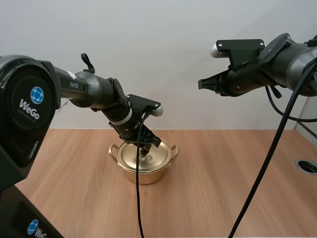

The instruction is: Open the pot, put the car inside, and close it

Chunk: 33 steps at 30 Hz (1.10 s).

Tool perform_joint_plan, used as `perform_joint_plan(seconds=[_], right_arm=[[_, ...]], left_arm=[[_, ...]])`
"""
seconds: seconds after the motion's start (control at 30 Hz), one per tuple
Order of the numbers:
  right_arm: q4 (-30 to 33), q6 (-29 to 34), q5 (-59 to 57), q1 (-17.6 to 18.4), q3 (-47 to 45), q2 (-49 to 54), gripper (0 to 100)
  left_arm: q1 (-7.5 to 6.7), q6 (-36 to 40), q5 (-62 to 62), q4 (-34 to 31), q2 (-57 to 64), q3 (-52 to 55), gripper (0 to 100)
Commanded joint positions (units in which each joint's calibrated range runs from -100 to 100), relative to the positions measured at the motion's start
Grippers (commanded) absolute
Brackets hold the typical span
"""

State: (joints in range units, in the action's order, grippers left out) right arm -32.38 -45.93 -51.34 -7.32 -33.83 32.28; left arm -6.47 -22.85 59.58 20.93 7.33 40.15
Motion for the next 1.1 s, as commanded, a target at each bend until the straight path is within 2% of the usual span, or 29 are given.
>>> perform_joint_plan(seconds=[0.0, 0.07, 0.13, 0.17, 0.2, 0.33, 0.43, 0.6, 0.77, 0.93, 1.07], right_arm=[[0.0, -0.1, -0.1, 0.0, 0.0, 0.0, 0], [0.0, -0.1, -0.1, 0.0, 0.0, 0.0, 0], [-0.9, 0.0, 0.0, 0.0, 0.0, 0.0, 0], [-1.5, 0.0, 0.0, 0.0, 0.0, 0.0, 0], [-2.1, 0.0, 0.0, 0.0, 0.0, 0.0, 0], [-4.8, 0.1, -3.0, 0.0, 0.0, 0.9, 0], [-8.3, -2.4, -6.4, 0.0, 0.0, 3.3, 0], [-14.9, -10.5, -12.1, 0.0, 0.0, 11.2, 0], [-16.3, -11.5, -17.6, 0.0, -0.3, 20.4, 0], [-16.7, -11.5, -18.0, 0.0, -5.9, 31.1, 0], [-17.0, -11.5, -16.2, 0.0, -12.1, 39.2, 0]], left_arm=[[-0.02, 0.0, 0.7, -0.2, 0.9, -0.8, 62], [-0.02, 0.7, 0.7, -0.5, 2.6, -2.5, 55], [-0.02, 1.3, 0.7, -0.6, 4.9, -4.8, 30], [-0.02, 1.3, 0.5, -0.6, 6.5, -6.0, 11], [-0.02, 1.3, 0.3, -0.8, 8.1, -7.2, 0], [-0.02, 2.0, 2.8, -0.8, 15.4, -10.7, 0], [-0.02, 2.2, 5.2, -0.6, 22.1, -11.9, 0], [-0.02, 2.8, 4.0, 0.3, 33.8, -11.9, 0], [-0.02, 8.1, 4.7, 1.3, 43.6, -11.6, 0], [-0.02, 8.3, 0.5, 1.2, 53.3, -4.0, 0], [-0.02, 8.3, -11.0, 0.6, 62.8, 7.4, 0]])
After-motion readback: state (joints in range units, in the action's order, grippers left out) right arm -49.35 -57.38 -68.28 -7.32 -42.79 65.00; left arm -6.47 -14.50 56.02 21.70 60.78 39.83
